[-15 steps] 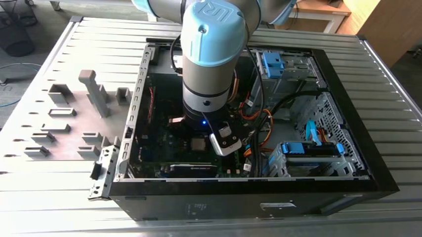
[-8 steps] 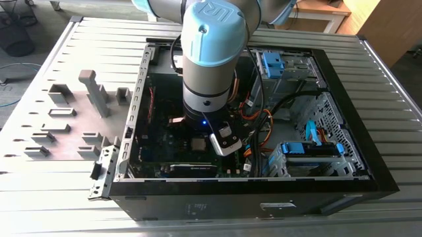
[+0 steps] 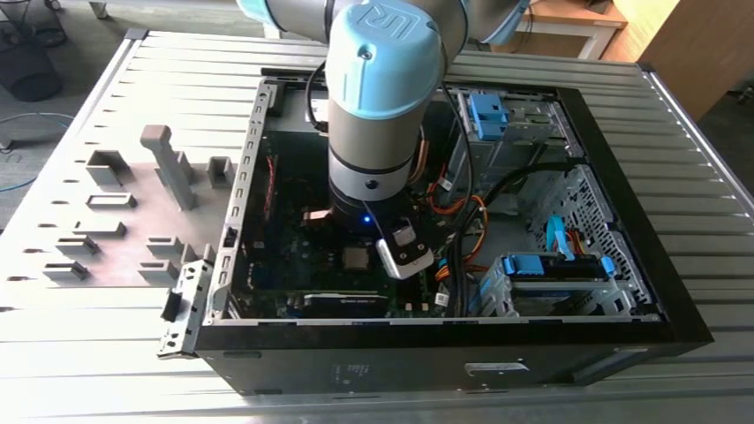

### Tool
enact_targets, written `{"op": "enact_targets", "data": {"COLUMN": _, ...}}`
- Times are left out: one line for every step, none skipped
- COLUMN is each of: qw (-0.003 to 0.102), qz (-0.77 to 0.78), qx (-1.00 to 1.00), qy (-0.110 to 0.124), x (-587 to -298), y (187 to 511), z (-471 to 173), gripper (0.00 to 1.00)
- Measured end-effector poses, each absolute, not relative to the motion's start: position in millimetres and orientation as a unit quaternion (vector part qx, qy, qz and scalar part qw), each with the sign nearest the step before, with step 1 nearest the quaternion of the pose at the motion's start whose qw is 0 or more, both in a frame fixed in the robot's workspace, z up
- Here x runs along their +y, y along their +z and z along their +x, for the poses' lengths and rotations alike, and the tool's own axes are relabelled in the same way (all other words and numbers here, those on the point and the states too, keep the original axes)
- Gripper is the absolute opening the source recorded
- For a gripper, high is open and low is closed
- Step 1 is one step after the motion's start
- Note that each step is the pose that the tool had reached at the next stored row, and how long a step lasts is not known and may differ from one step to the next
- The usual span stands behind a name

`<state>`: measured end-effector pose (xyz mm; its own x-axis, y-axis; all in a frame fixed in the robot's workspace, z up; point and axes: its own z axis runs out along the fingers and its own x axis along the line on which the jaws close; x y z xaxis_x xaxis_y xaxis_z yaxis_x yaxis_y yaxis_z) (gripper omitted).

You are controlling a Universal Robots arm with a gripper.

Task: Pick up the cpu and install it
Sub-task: 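Place the cpu into insertion slot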

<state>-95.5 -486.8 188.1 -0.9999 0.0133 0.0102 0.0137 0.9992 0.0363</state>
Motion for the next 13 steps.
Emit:
{"op": "enact_targets", "data": {"qw": 0.005, "qz": -0.007, "qx": -1.000, "qy": -0.018, "x": -486.8, "y": 188.1, "z": -95.3, "gripper": 0.55}}
{"op": "enact_targets", "data": {"qw": 0.005, "qz": -0.007, "qx": -1.000, "qy": -0.018, "x": -486.8, "y": 188.1, "z": -95.1, "gripper": 0.55}}
{"op": "enact_targets", "data": {"qw": 0.005, "qz": -0.007, "qx": -1.000, "qy": -0.018, "x": -486.8, "y": 188.1, "z": -94.9, "gripper": 0.55}}
{"op": "enact_targets", "data": {"qw": 0.005, "qz": -0.007, "qx": -1.000, "qy": -0.018, "x": -486.8, "y": 188.1, "z": -94.8, "gripper": 0.55}}
{"op": "enact_targets", "data": {"qw": 0.005, "qz": -0.007, "qx": -1.000, "qy": -0.018, "x": -486.8, "y": 188.1, "z": -94.8, "gripper": 0.55}}
{"op": "enact_targets", "data": {"qw": 0.005, "qz": -0.007, "qx": -1.000, "qy": -0.018, "x": -486.8, "y": 188.1, "z": -94.8, "gripper": 0.55}}
{"op": "enact_targets", "data": {"qw": 0.005, "qz": -0.007, "qx": -1.000, "qy": -0.018, "x": -486.8, "y": 188.1, "z": -94.8, "gripper": 0.55}}
{"op": "enact_targets", "data": {"qw": 0.005, "qz": -0.007, "qx": -1.000, "qy": -0.018, "x": -486.8, "y": 188.1, "z": -94.8, "gripper": 0.55}}
{"op": "enact_targets", "data": {"qw": 0.005, "qz": -0.007, "qx": -1.000, "qy": -0.018, "x": -486.8, "y": 188.1, "z": -94.8, "gripper": 0.55}}
{"op": "enact_targets", "data": {"qw": 0.005, "qz": -0.007, "qx": -1.000, "qy": -0.018, "x": -486.8, "y": 188.1, "z": -94.7, "gripper": 0.55}}
{"op": "enact_targets", "data": {"qw": 0.005, "qz": -0.007, "qx": -1.000, "qy": -0.018, "x": -486.8, "y": 188.1, "z": -94.7, "gripper": 0.55}}
{"op": "enact_targets", "data": {"qw": 0.005, "qz": -0.007, "qx": -1.000, "qy": -0.018, "x": -486.8, "y": 188.1, "z": -94.7, "gripper": 0.55}}
{"op": "enact_targets", "data": {"qw": 0.005, "qz": -0.007, "qx": -1.000, "qy": -0.018, "x": -486.8, "y": 188.1, "z": -94.7, "gripper": 0.55}}
